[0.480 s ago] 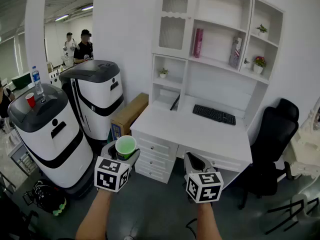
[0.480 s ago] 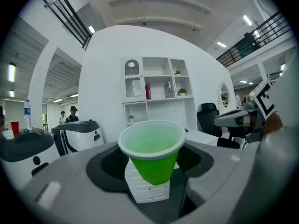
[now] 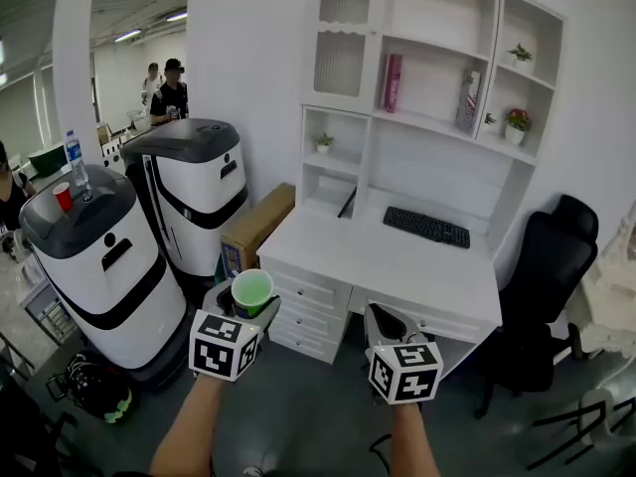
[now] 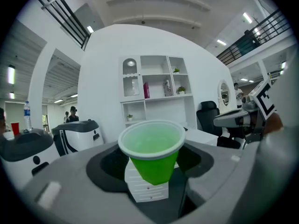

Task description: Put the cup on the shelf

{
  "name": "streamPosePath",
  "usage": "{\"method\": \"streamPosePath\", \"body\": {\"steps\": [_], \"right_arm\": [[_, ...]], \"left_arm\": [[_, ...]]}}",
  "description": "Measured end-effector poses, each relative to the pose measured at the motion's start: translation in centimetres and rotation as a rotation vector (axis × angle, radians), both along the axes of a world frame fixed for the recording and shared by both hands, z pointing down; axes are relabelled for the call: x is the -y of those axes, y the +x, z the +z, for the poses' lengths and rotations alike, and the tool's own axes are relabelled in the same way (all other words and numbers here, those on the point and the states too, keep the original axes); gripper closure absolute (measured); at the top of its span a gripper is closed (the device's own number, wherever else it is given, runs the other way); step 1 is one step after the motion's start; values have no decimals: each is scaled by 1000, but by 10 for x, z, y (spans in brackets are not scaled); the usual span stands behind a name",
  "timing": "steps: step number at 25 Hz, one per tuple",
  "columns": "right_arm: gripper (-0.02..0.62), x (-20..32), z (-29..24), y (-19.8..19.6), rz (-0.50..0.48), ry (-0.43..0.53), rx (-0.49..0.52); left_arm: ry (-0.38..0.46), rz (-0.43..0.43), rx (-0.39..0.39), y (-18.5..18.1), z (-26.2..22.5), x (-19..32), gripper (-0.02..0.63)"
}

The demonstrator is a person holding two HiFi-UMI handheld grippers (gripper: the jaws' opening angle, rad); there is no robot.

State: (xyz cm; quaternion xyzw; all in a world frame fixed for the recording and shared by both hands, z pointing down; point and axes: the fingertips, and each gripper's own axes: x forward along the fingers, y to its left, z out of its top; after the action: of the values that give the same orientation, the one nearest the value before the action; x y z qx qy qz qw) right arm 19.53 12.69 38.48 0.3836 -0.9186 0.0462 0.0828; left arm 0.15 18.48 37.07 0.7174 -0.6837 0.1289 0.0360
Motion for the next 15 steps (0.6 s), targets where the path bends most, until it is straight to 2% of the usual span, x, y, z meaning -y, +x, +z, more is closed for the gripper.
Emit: {"method": "streamPosePath", "body": {"steps": [8, 15], "right_arm": [[569, 2, 10, 9, -15, -10, 15], [571, 10, 19, -7, -27, -21, 5]], "left_arm": [[-3, -13, 13, 9, 4, -2, 293], [-4, -20, 11, -2, 8, 5, 293]]}}
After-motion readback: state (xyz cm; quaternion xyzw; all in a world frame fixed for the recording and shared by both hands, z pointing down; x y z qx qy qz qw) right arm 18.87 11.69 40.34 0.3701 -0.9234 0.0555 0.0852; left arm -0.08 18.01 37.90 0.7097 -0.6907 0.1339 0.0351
